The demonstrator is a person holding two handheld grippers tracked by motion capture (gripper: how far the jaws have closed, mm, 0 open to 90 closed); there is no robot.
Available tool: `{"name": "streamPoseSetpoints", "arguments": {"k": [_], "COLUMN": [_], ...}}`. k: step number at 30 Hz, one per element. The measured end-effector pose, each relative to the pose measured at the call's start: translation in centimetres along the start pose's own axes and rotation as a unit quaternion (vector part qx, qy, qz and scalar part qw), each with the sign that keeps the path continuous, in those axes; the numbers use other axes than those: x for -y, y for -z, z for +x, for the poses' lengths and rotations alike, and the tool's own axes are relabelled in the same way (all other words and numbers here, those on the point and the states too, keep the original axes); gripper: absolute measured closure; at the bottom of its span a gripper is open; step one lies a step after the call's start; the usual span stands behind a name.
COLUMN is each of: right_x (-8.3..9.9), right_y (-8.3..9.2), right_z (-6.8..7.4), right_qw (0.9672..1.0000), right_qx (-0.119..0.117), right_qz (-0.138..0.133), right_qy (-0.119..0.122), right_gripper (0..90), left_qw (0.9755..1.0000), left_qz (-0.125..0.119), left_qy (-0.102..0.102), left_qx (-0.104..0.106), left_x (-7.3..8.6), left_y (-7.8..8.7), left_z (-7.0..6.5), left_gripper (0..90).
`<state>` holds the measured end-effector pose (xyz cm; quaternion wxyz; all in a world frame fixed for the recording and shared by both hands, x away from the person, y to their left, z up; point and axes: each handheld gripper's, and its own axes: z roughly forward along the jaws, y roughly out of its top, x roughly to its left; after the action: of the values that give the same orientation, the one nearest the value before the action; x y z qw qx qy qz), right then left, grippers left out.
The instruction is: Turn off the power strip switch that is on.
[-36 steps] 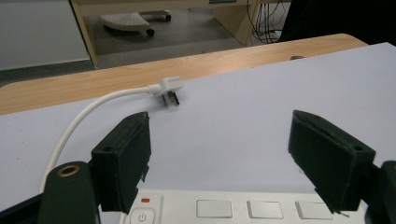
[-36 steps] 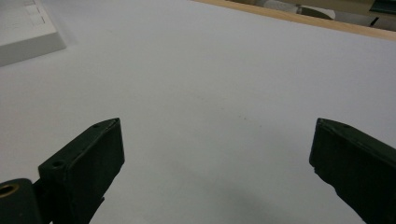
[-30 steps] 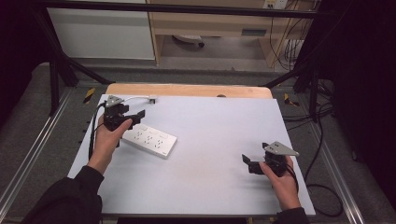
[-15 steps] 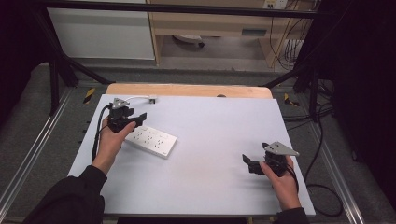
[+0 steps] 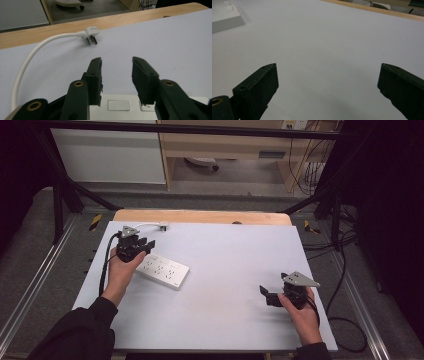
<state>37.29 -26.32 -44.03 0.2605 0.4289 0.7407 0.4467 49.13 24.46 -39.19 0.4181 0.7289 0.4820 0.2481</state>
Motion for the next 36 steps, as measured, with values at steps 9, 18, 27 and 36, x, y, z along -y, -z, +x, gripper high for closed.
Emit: {"name": "streamPoseSetpoints", "arguments": {"k": [9, 18, 27, 36], "right_x": [0.0, 0.0, 0.0, 0.0], "right_y": [0.0, 0.0, 0.0, 0.0], "right_z": [0.0, -0.1, -0.1, -0.1], "right_qw": [1.0000, 1.0000, 1.0000, 1.0000], "right_qx": [0.000, 0.000, 0.000, 0.001], "right_qz": [0.000, -0.001, 0.000, 0.001], "right_qy": [-0.001, -0.002, -0.002, -0.002], "right_gripper": [3.7, 3.7, 3.7, 3.7], "left_qw": [1.0000, 0.9998, 0.9996, 0.9993], "left_qz": [-0.005, -0.005, -0.001, 0.002], "left_qy": [0.004, 0.010, 0.010, 0.014], "left_qx": [0.004, 0.016, 0.025, 0.034], "left_x": [0.1, 0.7, 1.2, 1.7], "left_y": [0.0, -0.4, -0.6, -1.0], "left_z": [0.4, 0.4, 0.5, 0.5], "left_gripper": [72.8, 81.3, 87.6, 90.0]}}
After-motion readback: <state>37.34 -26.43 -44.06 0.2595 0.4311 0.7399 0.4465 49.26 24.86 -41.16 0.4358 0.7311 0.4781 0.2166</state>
